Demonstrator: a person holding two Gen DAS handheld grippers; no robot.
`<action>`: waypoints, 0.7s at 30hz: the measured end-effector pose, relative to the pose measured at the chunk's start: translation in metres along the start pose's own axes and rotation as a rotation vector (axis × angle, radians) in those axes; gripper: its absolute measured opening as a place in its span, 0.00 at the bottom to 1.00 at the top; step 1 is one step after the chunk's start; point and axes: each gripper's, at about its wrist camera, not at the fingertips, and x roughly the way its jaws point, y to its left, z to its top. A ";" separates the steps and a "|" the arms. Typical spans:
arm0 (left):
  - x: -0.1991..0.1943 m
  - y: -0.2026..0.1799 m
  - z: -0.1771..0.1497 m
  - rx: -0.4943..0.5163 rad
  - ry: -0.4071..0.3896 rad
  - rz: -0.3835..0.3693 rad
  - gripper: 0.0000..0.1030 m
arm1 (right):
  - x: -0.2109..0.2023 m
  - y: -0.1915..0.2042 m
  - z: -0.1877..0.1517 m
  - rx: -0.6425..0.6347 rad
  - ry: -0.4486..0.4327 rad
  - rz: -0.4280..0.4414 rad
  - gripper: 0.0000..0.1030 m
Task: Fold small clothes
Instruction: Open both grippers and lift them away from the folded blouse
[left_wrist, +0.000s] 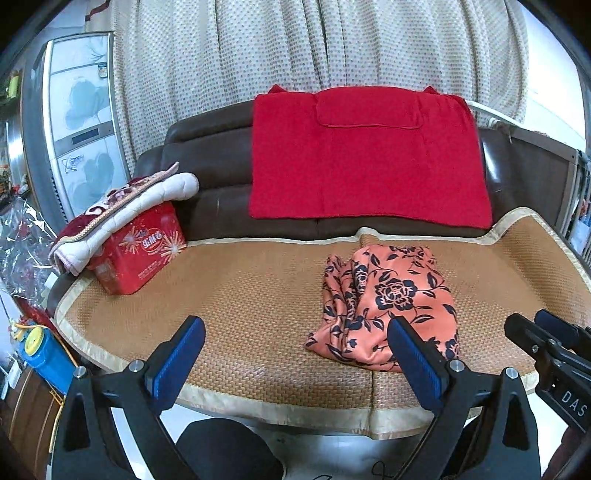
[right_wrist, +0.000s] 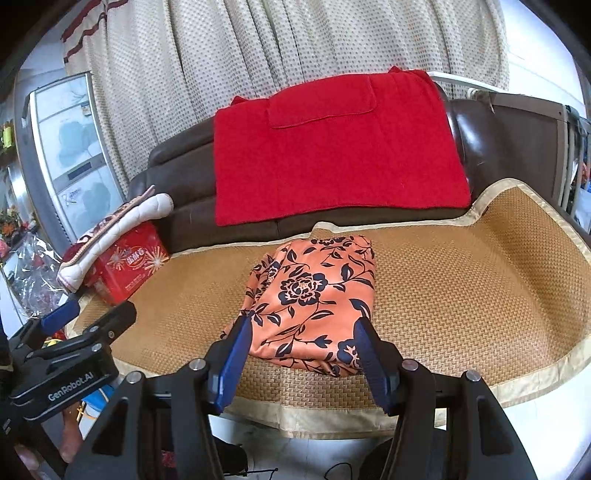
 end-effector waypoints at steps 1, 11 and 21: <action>0.000 0.001 0.001 0.000 -0.001 -0.002 0.96 | 0.001 0.000 0.000 -0.001 0.001 -0.003 0.59; 0.006 0.003 -0.001 -0.004 0.005 0.016 0.96 | 0.012 0.007 -0.006 -0.007 0.022 -0.018 0.60; 0.015 0.008 -0.003 -0.023 0.033 0.020 0.96 | 0.018 0.008 -0.010 -0.007 0.030 -0.018 0.60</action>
